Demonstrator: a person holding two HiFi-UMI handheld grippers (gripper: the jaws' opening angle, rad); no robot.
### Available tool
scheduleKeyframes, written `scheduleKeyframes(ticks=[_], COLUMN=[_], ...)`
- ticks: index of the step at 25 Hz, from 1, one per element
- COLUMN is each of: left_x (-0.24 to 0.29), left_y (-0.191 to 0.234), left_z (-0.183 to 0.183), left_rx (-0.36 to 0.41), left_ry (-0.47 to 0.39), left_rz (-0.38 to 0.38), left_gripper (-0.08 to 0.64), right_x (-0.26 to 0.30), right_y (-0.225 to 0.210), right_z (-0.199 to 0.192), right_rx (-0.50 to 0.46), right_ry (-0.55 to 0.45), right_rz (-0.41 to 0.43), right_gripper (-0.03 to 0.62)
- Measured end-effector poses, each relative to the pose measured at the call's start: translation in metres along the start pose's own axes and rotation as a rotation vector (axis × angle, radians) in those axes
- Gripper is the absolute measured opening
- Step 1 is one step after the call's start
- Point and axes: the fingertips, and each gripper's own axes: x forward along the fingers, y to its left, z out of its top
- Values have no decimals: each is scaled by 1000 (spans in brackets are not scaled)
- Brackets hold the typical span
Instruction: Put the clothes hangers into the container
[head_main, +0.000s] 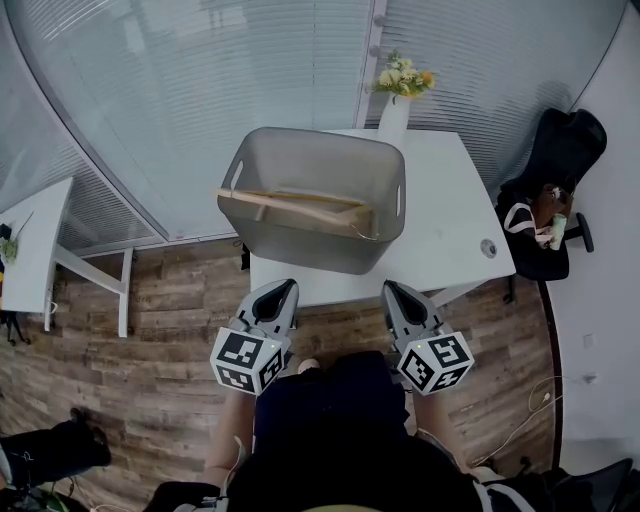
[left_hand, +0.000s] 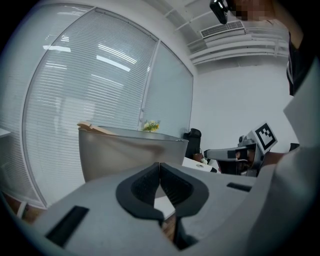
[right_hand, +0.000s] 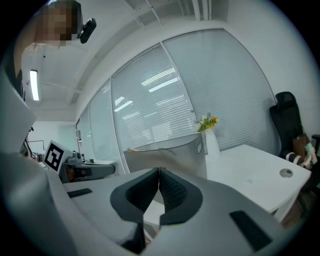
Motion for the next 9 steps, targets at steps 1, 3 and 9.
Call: scheduleKeyframes(ticks=[1,3,9], left_x=[0,0,-1], left_y=[0,0,2], left_z=[0,-1,-1], left_rx=[-1,-3,-6], left_ry=[0,2,2], left_rz=[1,1,3], left_gripper=[12,12,12], right_x=[1,1,4], right_y=[1,1,3], right_z=[0,-1,0], right_rx=[0,-1,-1], right_ry=[2,7,8], right_rz=[2,4,8], right_gripper=[29,29,29])
